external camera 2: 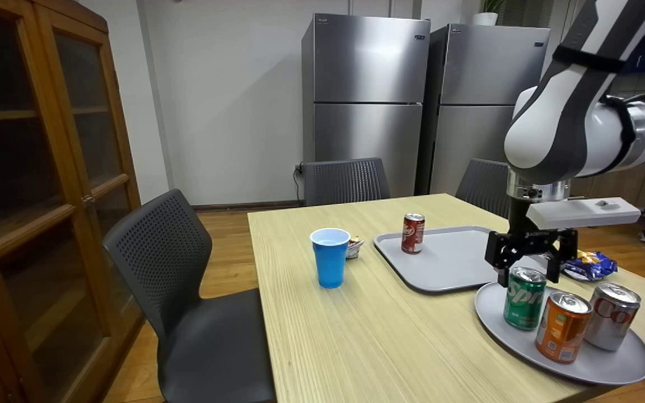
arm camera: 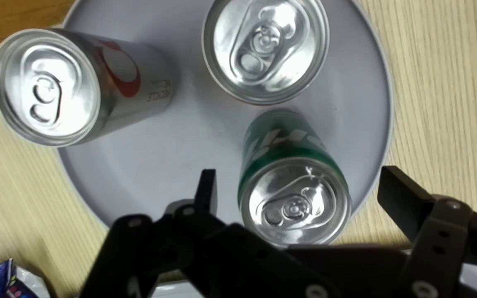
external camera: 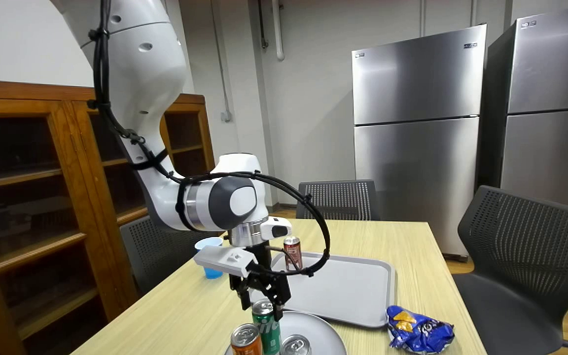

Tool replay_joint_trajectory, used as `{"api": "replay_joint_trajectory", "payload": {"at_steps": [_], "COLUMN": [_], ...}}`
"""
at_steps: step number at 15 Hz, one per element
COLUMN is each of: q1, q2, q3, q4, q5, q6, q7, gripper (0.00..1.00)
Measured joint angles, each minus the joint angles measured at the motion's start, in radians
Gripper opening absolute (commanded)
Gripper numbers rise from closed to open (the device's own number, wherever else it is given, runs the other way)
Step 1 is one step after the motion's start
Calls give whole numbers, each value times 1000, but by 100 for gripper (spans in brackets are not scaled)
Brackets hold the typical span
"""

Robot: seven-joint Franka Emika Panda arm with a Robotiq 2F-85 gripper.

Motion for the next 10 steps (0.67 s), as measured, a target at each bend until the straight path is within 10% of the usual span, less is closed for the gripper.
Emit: {"api": "replay_joint_trajectory", "payload": {"at_steps": [7,8,10], "q1": [0,0,0], "q2": [0,0,0], "q3": [0,0,0], "q4": [5,5,6], "q5": [0,0,0], "q6": [1,1,1], "q7": [0,0,0], "gripper": [100,75,66]}}
